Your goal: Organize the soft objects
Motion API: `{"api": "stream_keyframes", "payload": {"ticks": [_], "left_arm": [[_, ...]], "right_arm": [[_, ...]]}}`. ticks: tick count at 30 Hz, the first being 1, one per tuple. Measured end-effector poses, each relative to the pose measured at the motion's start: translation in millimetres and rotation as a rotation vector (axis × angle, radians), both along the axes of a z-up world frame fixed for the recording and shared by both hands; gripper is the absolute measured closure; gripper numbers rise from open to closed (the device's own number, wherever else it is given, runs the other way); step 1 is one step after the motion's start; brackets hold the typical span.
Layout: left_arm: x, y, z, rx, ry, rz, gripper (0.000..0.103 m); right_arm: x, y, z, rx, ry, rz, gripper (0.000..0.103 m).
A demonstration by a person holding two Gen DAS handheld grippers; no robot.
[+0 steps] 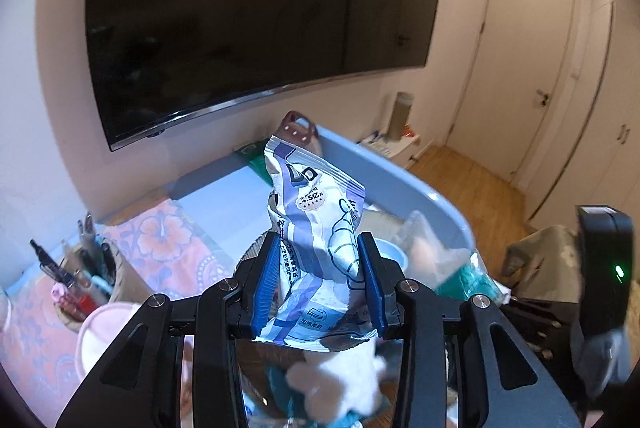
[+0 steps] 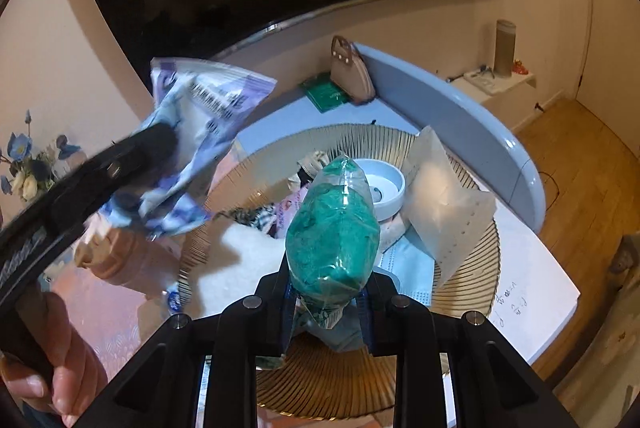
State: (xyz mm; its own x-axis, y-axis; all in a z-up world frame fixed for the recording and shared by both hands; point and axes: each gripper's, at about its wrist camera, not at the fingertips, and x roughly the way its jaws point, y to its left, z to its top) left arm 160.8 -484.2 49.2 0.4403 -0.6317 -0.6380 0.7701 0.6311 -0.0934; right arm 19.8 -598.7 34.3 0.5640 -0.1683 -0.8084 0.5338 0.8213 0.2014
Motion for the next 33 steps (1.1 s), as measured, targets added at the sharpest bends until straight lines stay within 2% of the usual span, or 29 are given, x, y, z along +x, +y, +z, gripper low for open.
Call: {"api": "stream_keyframes", "payload": {"ticks": [1,3,4,5,10,14,17,19,22,26,30,33], "left_arm": [[1.0,-3.2,-2.2,0.011,0.004,-0.001,0.067],[5.7,-11.0,-8.0,0.02,0.033,-0.004,0.065],[9.1,-11.7,-10.5,0.02,0.05,0.002,0.055],[12.0,-11.8,-12.4,0.02,0.065,0.01,0.053],[18.7,-11.5,-17.2,0.037,0.094,0.031,0.052],[12.8,2.1,-4.2,-0.011,0.106,0.017,0.052],[5.2,18.9,9.9,-0.031,0.08,0.025,0.044],[0.7,34.4,20.2,-0.057,0.062,0.035,0.042],[-8.6,62.4,37.0,-0.08,0.003,0.045,0.042],[-22.1,110.6,58.6,-0.065,-0.084,0.1,0.042],[-25.9,172.5,78.6,-0.042,-0.141,0.195,0.042],[-27.1,223.8,92.3,-0.057,-0.165,0.298,0.042]], "right_arm": [[1.5,-0.8,-2.8,-0.008,0.02,-0.001,0.075],[3.7,-3.2,-9.0,-0.011,0.05,0.006,0.058],[2.4,-4.0,-10.2,-0.016,0.05,0.007,0.043],[-0.5,-4.2,-10.7,-0.025,0.049,0.006,0.038],[-15.4,-6.3,-9.5,-0.041,0.051,-0.001,0.038],[-33.1,-13.3,-5.9,-0.003,0.009,-0.023,0.038],[-42.8,-9.9,0.2,-0.005,-0.01,-0.025,0.038],[-46.8,-4.9,4.4,-0.005,-0.025,-0.018,0.038],[-47.3,7.5,10.4,-0.004,-0.047,0.007,0.038],[-42.3,34.4,16.8,0.006,-0.086,0.064,0.038],[-30.4,74.4,21.2,0.01,-0.113,0.162,0.038],[-19.4,109.9,24.6,-0.01,-0.117,0.243,0.038]]}}
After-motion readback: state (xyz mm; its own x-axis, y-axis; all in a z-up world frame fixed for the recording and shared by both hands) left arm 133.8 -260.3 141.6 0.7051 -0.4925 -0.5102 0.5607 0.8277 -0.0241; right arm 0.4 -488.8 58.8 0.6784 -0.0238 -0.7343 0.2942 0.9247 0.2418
